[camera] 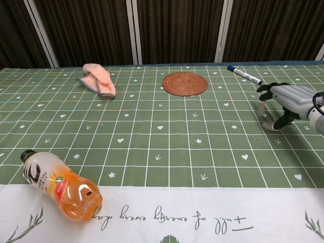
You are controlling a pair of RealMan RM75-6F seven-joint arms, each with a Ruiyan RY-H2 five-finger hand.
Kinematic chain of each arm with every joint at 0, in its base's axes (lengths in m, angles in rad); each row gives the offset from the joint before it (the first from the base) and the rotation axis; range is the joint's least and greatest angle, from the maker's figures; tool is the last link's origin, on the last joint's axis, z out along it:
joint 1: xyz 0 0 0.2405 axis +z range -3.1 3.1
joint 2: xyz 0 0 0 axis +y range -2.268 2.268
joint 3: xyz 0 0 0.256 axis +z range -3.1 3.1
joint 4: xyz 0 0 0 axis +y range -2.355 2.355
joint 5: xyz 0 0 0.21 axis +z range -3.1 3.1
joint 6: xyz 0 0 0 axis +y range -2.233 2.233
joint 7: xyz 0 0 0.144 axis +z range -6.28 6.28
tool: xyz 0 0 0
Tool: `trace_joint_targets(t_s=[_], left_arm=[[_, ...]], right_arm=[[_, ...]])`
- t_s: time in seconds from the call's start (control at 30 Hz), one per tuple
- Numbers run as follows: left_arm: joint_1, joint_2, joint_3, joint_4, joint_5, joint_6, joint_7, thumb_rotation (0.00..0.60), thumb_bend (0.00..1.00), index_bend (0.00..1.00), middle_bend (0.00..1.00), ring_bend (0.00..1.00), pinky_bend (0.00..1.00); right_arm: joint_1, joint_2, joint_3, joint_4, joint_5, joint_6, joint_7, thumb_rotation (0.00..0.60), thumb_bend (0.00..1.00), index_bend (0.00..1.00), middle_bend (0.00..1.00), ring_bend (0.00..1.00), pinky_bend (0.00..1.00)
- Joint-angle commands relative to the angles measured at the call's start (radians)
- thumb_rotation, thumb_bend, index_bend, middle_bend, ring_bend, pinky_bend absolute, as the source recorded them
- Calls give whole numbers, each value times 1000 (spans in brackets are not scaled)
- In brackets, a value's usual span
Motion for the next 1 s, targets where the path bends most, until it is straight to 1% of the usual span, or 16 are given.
trace_joint_targets(t_s=[0.03,0.37,0.57,0.7,0.87,1.0], left_arm=[[-1,0,0,1,-1,-1,0,600,43,0,0,0,0],[-2,-2,-1,1,-2,-2,-3,600,43,0,0,0,0],[-2,-1,-1,0,-2,-3,-4,600,42,0,0,0,0],[-3,-1,-2,-1,-3,-4,-6,600,43,0,0,0,0],[-3,-1,-2,-1,-4,-5,-8,600,42,0,0,0,0],[-3,0,-2,-2,-4,-4,-10,600,43,0,0,0,0]], right_arm=[[-1,-1,-4,3,-2,-3,-2,600,252,474,87,0,0],[0,-8,-7,15,0,-14,-7,600,256,474,87,0,0],[1,-11,-8,25,6,-28,-19,600,291,474,87,0,0],[0,-11,-7,24,8,-32,-21,600,331,480,87,0,0],[-3,-11,-8,14,9,-31,-22,600,369,515,97,0,0],[-5,-10,-9,5,6,-24,-20,600,373,544,110,0,0]])
